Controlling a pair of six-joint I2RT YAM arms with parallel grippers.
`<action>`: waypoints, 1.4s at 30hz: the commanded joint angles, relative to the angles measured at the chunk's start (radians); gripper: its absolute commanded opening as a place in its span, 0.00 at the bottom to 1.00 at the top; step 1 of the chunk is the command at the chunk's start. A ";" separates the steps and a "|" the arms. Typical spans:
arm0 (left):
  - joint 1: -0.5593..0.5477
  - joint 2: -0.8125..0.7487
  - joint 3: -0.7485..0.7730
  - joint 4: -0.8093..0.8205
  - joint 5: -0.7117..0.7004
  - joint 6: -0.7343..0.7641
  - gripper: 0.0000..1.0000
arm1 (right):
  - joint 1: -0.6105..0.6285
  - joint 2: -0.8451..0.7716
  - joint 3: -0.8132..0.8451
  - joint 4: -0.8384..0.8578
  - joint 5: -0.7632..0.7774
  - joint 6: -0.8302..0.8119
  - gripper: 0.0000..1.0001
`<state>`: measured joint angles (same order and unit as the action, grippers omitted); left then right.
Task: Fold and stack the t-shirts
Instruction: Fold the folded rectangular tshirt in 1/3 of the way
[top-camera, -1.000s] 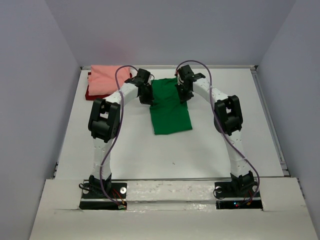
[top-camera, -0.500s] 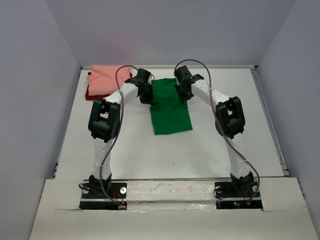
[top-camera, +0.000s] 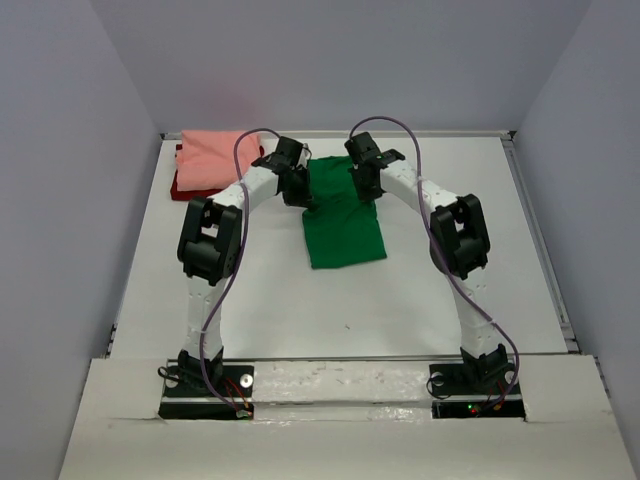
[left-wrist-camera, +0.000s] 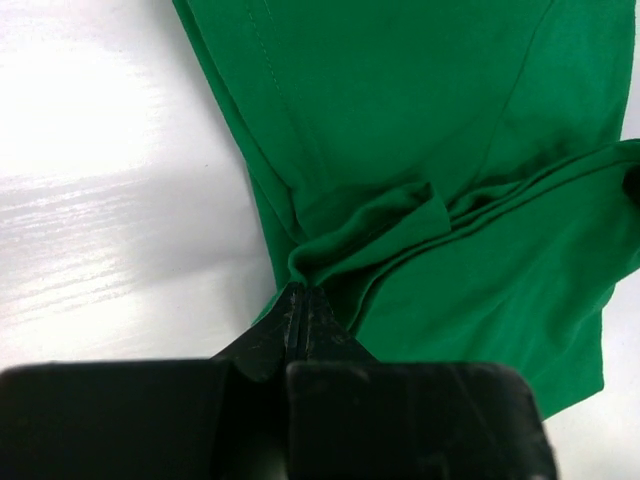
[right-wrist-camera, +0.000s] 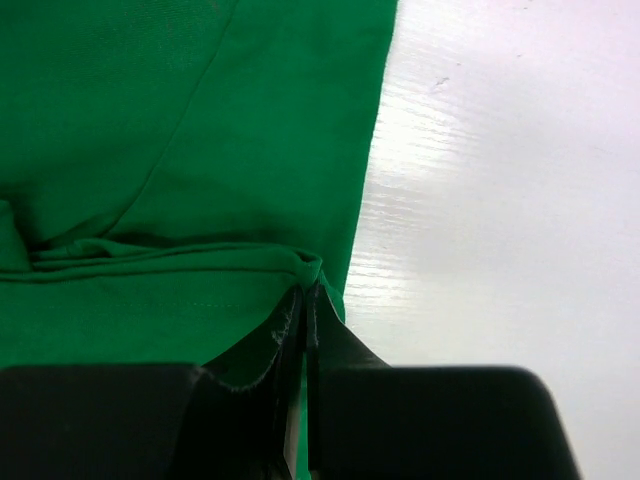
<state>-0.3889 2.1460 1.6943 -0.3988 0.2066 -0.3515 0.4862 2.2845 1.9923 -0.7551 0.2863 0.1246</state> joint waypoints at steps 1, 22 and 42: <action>-0.007 -0.074 -0.021 0.041 0.004 0.023 0.00 | 0.008 -0.040 0.005 0.028 0.088 0.012 0.00; -0.045 -0.169 -0.055 0.084 -0.061 0.023 0.00 | 0.008 -0.151 -0.066 0.076 0.116 -0.013 0.00; -0.045 0.048 0.154 -0.025 -0.107 0.032 0.41 | 0.008 0.079 0.122 0.033 0.117 -0.059 0.17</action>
<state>-0.4309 2.2086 1.8111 -0.4107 0.1116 -0.3275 0.4862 2.3440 2.0541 -0.7300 0.3904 0.0738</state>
